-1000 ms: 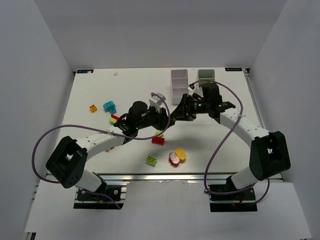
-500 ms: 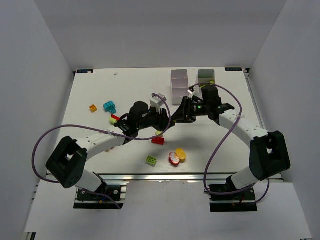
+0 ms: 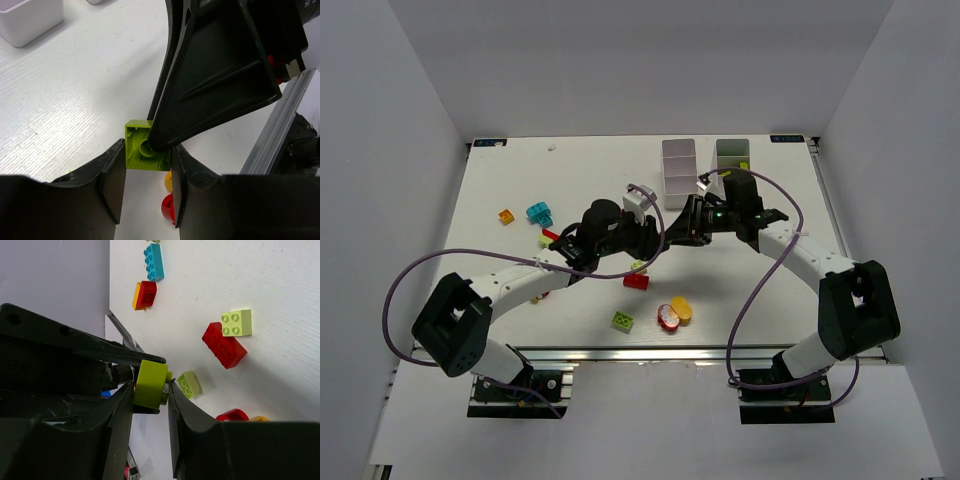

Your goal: Sort the legos into containers by color

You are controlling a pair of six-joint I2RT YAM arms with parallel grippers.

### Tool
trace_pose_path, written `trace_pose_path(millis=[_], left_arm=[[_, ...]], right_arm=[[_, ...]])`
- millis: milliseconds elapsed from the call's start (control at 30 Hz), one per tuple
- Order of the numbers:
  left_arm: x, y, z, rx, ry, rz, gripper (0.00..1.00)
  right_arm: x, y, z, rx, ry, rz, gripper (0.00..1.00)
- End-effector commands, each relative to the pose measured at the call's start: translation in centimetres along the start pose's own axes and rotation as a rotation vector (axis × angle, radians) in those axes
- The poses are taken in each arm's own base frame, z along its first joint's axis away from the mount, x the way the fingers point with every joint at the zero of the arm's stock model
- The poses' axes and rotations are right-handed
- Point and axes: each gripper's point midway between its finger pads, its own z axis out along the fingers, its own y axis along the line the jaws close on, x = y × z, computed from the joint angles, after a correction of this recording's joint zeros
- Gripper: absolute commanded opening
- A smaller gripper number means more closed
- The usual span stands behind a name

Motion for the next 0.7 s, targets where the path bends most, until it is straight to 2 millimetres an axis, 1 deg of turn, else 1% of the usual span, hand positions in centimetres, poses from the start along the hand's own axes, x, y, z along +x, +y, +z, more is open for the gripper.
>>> trace_pose_path(millis=[0,33,67,100,133,167,200,233,267,300,333,400,433,500,533,567,600,633,667], left_arm=[[-6.2,-1.9,-1.2,0.023,-0.165,0.058,0.41],[-6.2,-1.8,-1.2,0.019,-0.166,0.056,0.45],[-6.0,-1.7,-1.2,0.014,-0.164,0.052,0.5],[-6.0,-1.6,-1.3,0.004,-0.169,0.05,0.62],[-6.2,-1.5,-1.5,-0.001,-0.176,0.047,0.67],[-6.1,-1.4,-1.5,-0.009,-0.175,0.041,0.72],[-6.0,-1.1,-1.7,-0.03,-0.179,0.037,0.96],[-6.0,-1.0,-1.8,-0.039,-0.187,0.033,0.98],[-6.0,-0.9,-2.0,-0.047,-0.19,0.025,0.98],[-5.8,-0.4,-2.1,-0.069,-0.193,0.016,0.98],[-5.8,-0.3,-2.3,-0.078,-0.2,0.0,0.98],[-5.5,0.1,-2.4,-0.102,-0.199,-0.014,0.98],[-5.3,0.7,-2.5,-0.133,-0.198,-0.036,0.98],[-5.1,1.2,-2.7,-0.167,-0.196,-0.061,0.98],[-4.6,1.9,-2.9,-0.205,-0.187,-0.092,0.98],[-4.2,2.2,-3.0,-0.224,-0.179,-0.111,0.98],[-3.4,3.1,-3.1,-0.271,-0.157,-0.131,0.98],[-3.3,3.8,-3.3,-0.313,-0.16,-0.174,0.98],[-2.7,4.3,-3.3,-0.332,-0.141,-0.2,0.98]], right_arm=[[0.3,0.8,0.1,-0.052,0.03,-0.006,0.08],[-0.2,0.9,-0.1,-0.058,0.016,-0.018,0.04],[-1.0,0.6,-0.4,-0.054,-0.004,-0.036,0.0],[-1.6,0.6,-0.5,-0.053,-0.015,-0.055,0.0],[-2.7,1.1,-0.8,-0.056,-0.037,-0.089,0.0],[-3.5,0.7,-1.2,-0.039,-0.054,-0.099,0.0],[-4.2,0.4,-1.5,-0.032,-0.067,-0.136,0.0],[-5.3,0.8,-1.9,-0.029,-0.092,-0.171,0.0],[-6.0,0.2,-2.4,-0.009,-0.108,-0.178,0.0],[-6.7,-0.1,-2.8,0.005,-0.121,-0.229,0.0],[-7.6,-0.1,-3.2,0.022,-0.146,-0.266,0.0],[-9.1,-1.2,-4.3,0.064,-0.184,-0.31,0.0],[-10.8,-1.5,-5.5,0.092,-0.23,-0.334,0.0],[-12.5,-2.2,-6.8,0.14,-0.274,-0.386,0.0],[-14.8,-2.5,-8.4,0.2,-0.327,-0.486,0.0],[-15.9,-3.0,-9.1,0.247,-0.349,-0.535,0.0],[-16.9,-3.5,-9.8,0.299,-0.369,-0.582,0.0],[-18.4,-4.8,-11.1,0.389,-0.396,-0.673,0.0],[-19.4,-4.9,-11.7,0.428,-0.41,-0.734,0.0]])
